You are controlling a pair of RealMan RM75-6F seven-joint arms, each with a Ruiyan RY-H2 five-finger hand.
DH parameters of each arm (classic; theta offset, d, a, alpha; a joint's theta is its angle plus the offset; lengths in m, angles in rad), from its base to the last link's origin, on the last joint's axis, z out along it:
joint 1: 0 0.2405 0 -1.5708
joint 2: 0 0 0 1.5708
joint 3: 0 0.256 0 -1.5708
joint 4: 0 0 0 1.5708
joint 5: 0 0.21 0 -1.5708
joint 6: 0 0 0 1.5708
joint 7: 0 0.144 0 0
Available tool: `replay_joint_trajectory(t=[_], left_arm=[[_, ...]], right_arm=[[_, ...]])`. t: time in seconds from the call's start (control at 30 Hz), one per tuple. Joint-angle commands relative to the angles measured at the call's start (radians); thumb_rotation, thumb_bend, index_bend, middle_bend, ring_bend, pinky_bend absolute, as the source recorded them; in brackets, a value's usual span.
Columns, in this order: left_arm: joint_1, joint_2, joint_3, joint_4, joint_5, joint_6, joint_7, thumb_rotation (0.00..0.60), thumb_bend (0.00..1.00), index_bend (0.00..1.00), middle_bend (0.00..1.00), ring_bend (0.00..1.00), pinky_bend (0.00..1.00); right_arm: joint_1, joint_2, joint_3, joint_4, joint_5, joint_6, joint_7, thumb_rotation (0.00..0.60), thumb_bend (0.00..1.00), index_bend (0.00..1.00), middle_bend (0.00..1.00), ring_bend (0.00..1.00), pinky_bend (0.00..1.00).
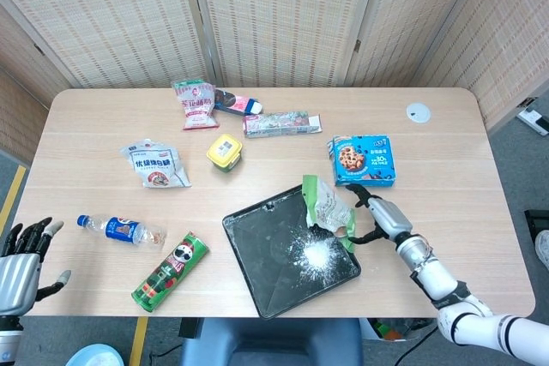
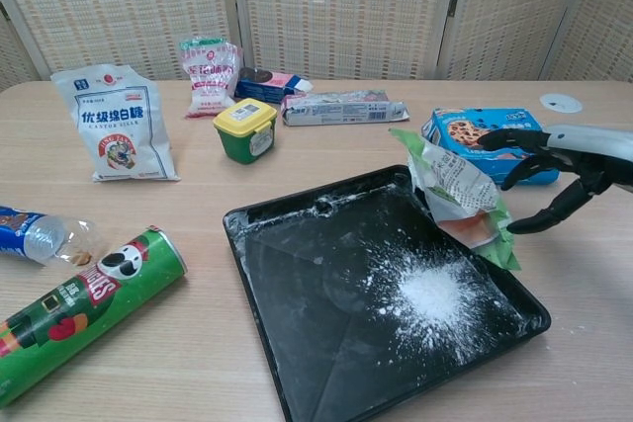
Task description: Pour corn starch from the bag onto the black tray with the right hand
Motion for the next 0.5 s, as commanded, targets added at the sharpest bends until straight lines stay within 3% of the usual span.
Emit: replay_joint_trajectory(t=[0.03, 0.27, 0.5], left_arm=[[-0.001, -0.001, 0.001, 0.002, 0.004, -0.001, -0.006, 0.600, 0.29, 0.17, 0.12, 0.13, 0.00], [0.006, 0.007, 0.001, 0.008, -0.001, 0.004, -0.017, 0.600, 0.29, 0.17, 0.12, 0.14, 0.00], [0.009, 0.006, 0.002, 0.007, -0.006, 0.002, -0.017, 0.600, 0.29, 0.17, 0.12, 0.14, 0.00]], right_arm=[[0.014, -0.053, 0.008, 0.038, 0.022, 0.017, -0.051, 0.600, 0.18, 0.00, 0.05, 0.25, 0.12], [0.034, -0.135, 0.017, 0.139, 0.044, 0.051, -0.141, 0.600, 0.18, 0.00, 0.06, 0.24, 0.12], [0.037, -0.149, 0.018, 0.222, 0.040, 0.057, -0.161, 0.600, 0.18, 0.00, 0.09, 0.24, 0.12]])
